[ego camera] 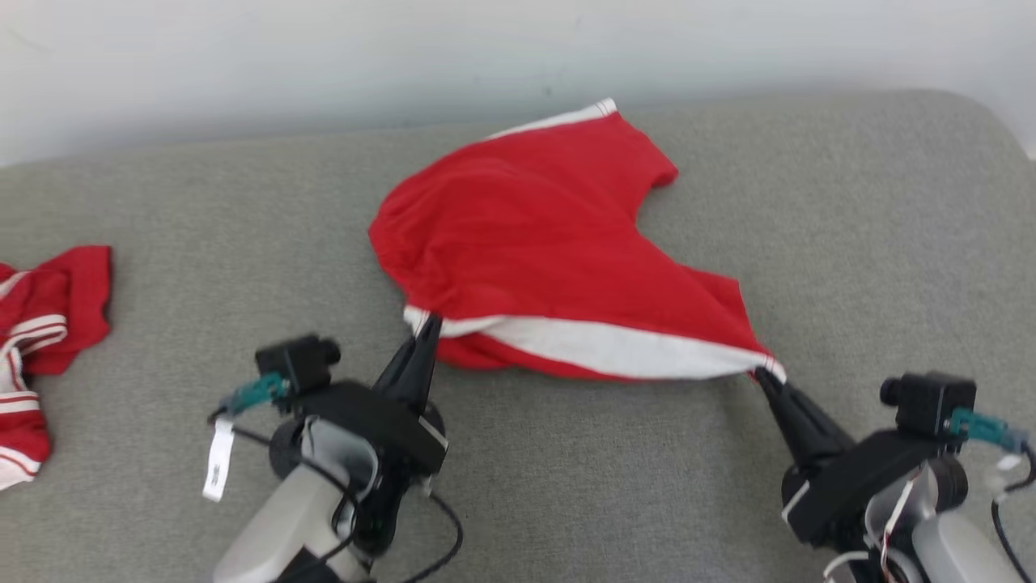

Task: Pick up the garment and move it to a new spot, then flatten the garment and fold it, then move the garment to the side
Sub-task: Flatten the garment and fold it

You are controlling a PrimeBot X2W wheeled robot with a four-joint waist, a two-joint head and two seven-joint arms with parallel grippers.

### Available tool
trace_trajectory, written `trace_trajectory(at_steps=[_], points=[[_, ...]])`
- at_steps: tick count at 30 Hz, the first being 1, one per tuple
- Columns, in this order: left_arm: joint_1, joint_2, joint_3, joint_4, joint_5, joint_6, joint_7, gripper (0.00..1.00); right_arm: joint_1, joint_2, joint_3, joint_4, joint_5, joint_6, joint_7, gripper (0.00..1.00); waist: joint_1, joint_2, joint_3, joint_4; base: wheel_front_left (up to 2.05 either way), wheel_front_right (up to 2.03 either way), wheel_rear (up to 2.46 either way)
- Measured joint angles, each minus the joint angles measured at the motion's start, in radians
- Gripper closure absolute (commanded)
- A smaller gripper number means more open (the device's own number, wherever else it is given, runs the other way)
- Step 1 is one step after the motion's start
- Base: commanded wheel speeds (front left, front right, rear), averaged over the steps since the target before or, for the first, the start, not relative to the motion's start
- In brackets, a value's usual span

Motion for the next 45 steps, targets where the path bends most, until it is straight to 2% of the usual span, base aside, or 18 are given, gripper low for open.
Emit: trace_trajectory(at_steps=[12,18,25,27,28,30,31,32,40,43,45], points=[[0.202,0.066,-0.021,0.021,-0.040,-0.001,-0.025,1.00,0.224,-0.012,0.072,-0.024,0.011,0.019,0.010,1.00,-0.0002,-0.0001,-0.130,0.052,0.00,0.00,0.00],[0.260,0.093,-0.034,0.002,-0.061,-0.001,-0.026,1.00,0.269,-0.051,0.077,-0.036,0.005,0.022,0.020,1.00,-0.0002,-0.0001,-0.161,0.057,0.00,0.00,0.00],[0.296,0.113,-0.061,-0.015,-0.077,-0.001,-0.026,1.00,0.283,-0.053,0.098,-0.022,-0.006,0.023,0.035,1.00,-0.0001,-0.0001,-0.162,0.052,0.00,0.00,0.00],[0.303,0.123,-0.063,-0.017,-0.087,-0.001,-0.027,0.96,0.284,-0.053,0.110,-0.017,-0.012,0.023,0.043,1.00,0.0000,-0.0001,-0.161,0.051,0.00,0.00,0.00],[0.311,0.126,-0.064,-0.018,-0.094,-0.001,-0.027,0.87,0.286,-0.053,0.115,-0.014,-0.016,0.023,0.044,1.00,0.0000,-0.0001,-0.161,0.051,0.00,0.00,0.00],[0.327,0.128,-0.071,-0.017,-0.100,-0.001,-0.031,0.51,0.293,-0.052,0.120,-0.008,-0.016,0.023,0.051,1.00,0.0000,-0.0001,-0.160,0.051,0.00,0.00,0.00],[0.333,0.130,-0.077,-0.017,-0.100,-0.001,-0.031,0.00,0.297,-0.052,0.123,-0.002,-0.016,0.023,0.052,0.53,0.0000,0.0000,-0.159,0.051,0.00,0.00,0.00],[0.336,0.133,-0.084,-0.016,-0.100,-0.001,-0.031,0.00,0.299,-0.050,0.124,0.007,-0.016,0.023,0.053,0.00,0.0000,0.0000,-0.159,0.051,0.00,0.00,0.00],[0.338,0.162,-0.068,0.010,-0.103,-0.001,-0.035,0.00,0.300,-0.056,0.128,0.033,-0.057,0.010,0.047,0.00,0.0001,0.0000,-0.155,0.062,0.00,0.00,0.00],[0.339,0.191,-0.045,0.019,-0.090,-0.001,-0.045,0.00,0.300,-0.072,0.104,0.026,-0.098,-0.019,0.009,0.00,0.0001,0.0000,-0.163,0.066,0.00,0.00,0.00],[0.337,0.207,-0.024,0.008,-0.065,0.023,-0.054,0.00,0.299,-0.069,0.059,0.009,-0.104,-0.054,-0.034,0.00,0.0001,0.0000,-0.170,0.069,0.00,0.00,0.00]])
